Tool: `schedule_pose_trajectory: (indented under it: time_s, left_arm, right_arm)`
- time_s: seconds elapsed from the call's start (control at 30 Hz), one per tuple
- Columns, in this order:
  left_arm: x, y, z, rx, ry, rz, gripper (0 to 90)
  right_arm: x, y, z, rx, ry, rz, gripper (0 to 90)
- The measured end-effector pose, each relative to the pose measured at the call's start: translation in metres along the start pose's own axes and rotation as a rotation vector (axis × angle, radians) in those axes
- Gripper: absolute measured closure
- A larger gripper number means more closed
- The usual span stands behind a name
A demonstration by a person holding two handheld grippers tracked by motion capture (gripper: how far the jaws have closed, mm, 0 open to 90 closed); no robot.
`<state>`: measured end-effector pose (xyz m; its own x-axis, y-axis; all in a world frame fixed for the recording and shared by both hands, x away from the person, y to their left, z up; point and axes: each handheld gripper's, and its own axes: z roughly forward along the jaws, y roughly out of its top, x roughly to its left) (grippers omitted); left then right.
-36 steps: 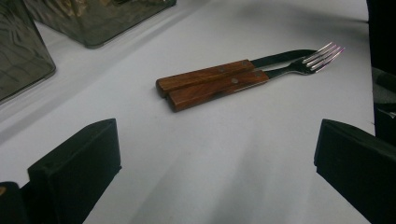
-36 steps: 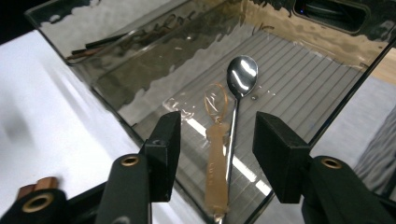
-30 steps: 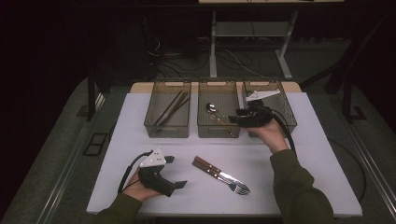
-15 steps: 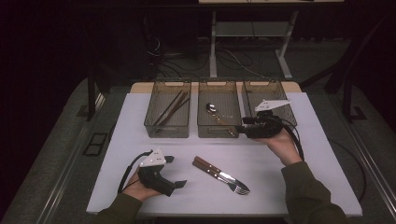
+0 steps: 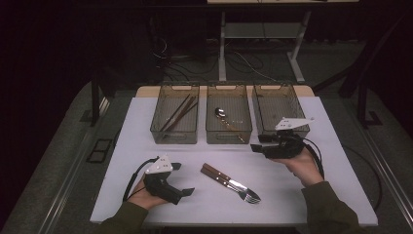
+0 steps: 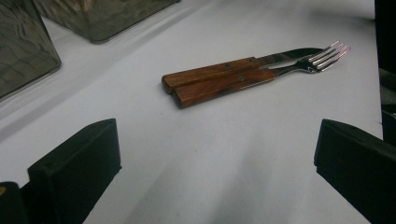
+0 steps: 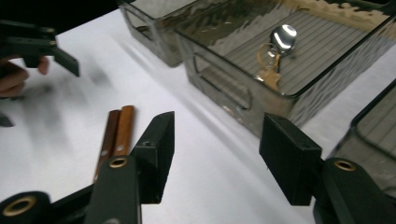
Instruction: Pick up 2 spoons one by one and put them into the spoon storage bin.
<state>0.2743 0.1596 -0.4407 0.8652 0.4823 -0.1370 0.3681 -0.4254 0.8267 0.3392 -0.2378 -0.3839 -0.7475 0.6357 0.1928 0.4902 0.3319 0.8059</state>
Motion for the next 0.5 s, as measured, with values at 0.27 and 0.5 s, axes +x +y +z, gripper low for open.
schedule_pose_trajectory:
  time_s: [0.27,0.5]
  left_arm:
    - [-0.002,0.0,-0.001,0.002,0.004,0.01,0.0]
    - [-0.003,0.0,-0.001,0.004,0.005,0.01,0.0]
  right_arm:
    - [0.008,-0.018,-0.005,0.002,0.022,-0.01,42.0]
    - [0.011,-0.034,-0.009,0.015,0.006,-0.012,37.8]
